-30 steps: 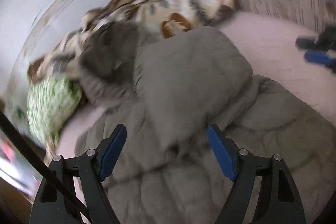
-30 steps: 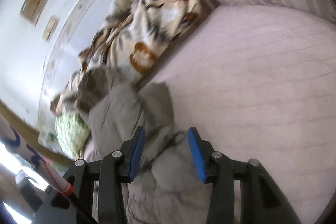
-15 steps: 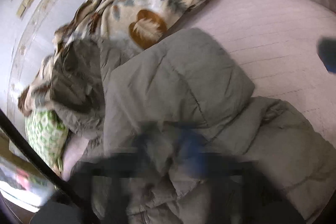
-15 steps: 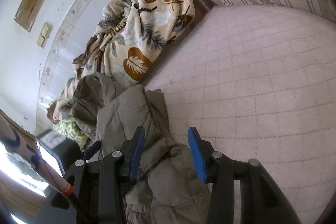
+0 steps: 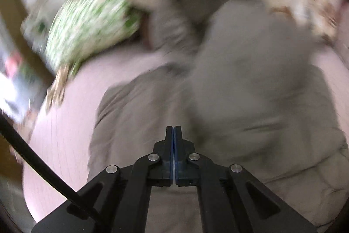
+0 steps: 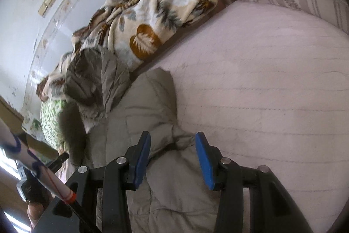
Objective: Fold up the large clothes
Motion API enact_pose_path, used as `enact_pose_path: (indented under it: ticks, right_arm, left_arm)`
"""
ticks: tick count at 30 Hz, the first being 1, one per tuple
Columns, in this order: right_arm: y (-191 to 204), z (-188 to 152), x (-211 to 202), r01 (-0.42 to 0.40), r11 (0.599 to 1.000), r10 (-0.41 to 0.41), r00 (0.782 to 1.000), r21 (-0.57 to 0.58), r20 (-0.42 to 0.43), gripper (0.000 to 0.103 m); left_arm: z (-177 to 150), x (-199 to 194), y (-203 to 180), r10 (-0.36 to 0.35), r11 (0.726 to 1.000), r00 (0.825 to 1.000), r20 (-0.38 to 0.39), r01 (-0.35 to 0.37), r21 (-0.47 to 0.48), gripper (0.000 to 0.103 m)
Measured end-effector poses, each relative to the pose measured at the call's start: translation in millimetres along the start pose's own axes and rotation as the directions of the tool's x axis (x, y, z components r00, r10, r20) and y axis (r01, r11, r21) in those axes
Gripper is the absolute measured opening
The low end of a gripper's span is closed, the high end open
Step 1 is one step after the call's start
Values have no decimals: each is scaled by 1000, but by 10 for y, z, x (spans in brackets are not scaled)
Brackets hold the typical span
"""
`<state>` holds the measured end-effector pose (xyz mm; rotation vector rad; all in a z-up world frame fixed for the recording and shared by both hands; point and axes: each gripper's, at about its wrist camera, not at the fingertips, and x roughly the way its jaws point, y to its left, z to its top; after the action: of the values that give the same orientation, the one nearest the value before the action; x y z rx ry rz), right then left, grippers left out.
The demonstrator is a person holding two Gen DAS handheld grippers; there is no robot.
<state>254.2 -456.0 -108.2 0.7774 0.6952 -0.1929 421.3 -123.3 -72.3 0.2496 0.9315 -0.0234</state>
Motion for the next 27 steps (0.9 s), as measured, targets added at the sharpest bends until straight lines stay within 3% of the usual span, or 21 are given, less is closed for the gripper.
enact_pose_path:
  ticks: [3, 5, 8, 10, 12, 15, 19, 22, 25, 27]
  right_arm:
    - [91, -78, 97, 5, 1000, -6, 999, -30, -34, 47]
    - [119, -114, 151, 12, 999, -14, 999, -37, -46, 47]
    - [135, -149, 219, 19, 999, -21, 998, -35, -61, 47]
    - [132, -160, 250, 15, 1000, -17, 998, -26, -65, 47]
    - [134, -166, 275, 15, 1000, -16, 997, -20, -71, 47]
    - [146, -170, 302, 24, 999, -26, 997, -25, -75, 47]
    - [137, -161, 295, 18, 1000, -19, 997, -15, -77, 47]
    - [137, -149, 291, 15, 1000, -17, 997, -18, -77, 47]
    - [120, -138, 290, 13, 1000, -14, 997, -12, -79, 47]
    - [99, -125, 287, 13, 1000, -14, 997, -5, -78, 47]
  left_arm:
    - [-149, 113, 564, -83, 986, 995, -48, 75, -151, 3]
    - [-191, 99, 831, -166, 961, 985, -46, 151, -231, 32]
    - [-224, -86, 1100, -283, 902, 959, 32, 277, -331, 49]
    - [-227, -294, 1053, -320, 896, 944, 84, 330, -297, 60]
    - [-186, -513, 869, -308, 922, 942, 132, 330, -202, 66]
    - [-181, -809, 302, -270, 963, 944, 188, 266, 48, 71]
    - [-202, -851, -416, -221, 937, 949, 224, 143, 319, 76]
    - [-133, -709, -842, -138, 918, 958, 250, 28, 397, 76]
    - [10, -431, -1137, -20, 896, 966, 258, -97, 433, 76]
    - [69, -225, -1252, 86, 874, 961, 262, -199, 443, 71]
